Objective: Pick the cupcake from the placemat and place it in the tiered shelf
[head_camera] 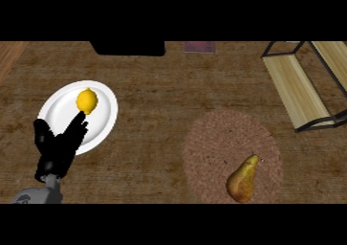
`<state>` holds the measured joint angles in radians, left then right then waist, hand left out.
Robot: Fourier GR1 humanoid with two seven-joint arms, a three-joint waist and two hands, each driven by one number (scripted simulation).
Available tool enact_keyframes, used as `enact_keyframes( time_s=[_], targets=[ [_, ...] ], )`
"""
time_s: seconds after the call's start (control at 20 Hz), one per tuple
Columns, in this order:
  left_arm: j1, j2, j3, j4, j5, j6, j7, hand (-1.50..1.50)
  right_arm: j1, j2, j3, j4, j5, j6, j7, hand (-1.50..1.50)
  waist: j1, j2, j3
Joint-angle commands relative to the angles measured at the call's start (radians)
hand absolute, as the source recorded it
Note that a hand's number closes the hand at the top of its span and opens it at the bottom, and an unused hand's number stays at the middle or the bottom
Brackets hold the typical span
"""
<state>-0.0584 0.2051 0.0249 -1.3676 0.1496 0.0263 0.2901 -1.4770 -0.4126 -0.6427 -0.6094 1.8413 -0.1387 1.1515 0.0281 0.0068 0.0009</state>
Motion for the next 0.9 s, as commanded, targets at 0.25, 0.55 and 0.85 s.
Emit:
enact_keyframes(
  time_s=[0.25,0.55,0.85],
  targets=[
    [0.0,0.031,0.038,-0.003,0.035,-0.036,0.033,0.0,0.086,-0.065,-0.052,0.058,-0.018,-0.112,0.055,1.5,0.0,0.002,-0.001],
    [0.0,-0.006,0.016,0.039,-0.009,-0.014,-0.029,0.0,0.09,-0.12,-0.052,0.1,-0.015,-0.107,0.015,1.5,-0.004,0.004,-0.001],
    [-0.059,0.0,0.037,0.08,-0.008,-0.008,0.006,0.0,0.088,-0.098,-0.042,0.14,-0.042,-0.177,-0.033,1.5,-0.004,0.004,-0.001]
  ],
)
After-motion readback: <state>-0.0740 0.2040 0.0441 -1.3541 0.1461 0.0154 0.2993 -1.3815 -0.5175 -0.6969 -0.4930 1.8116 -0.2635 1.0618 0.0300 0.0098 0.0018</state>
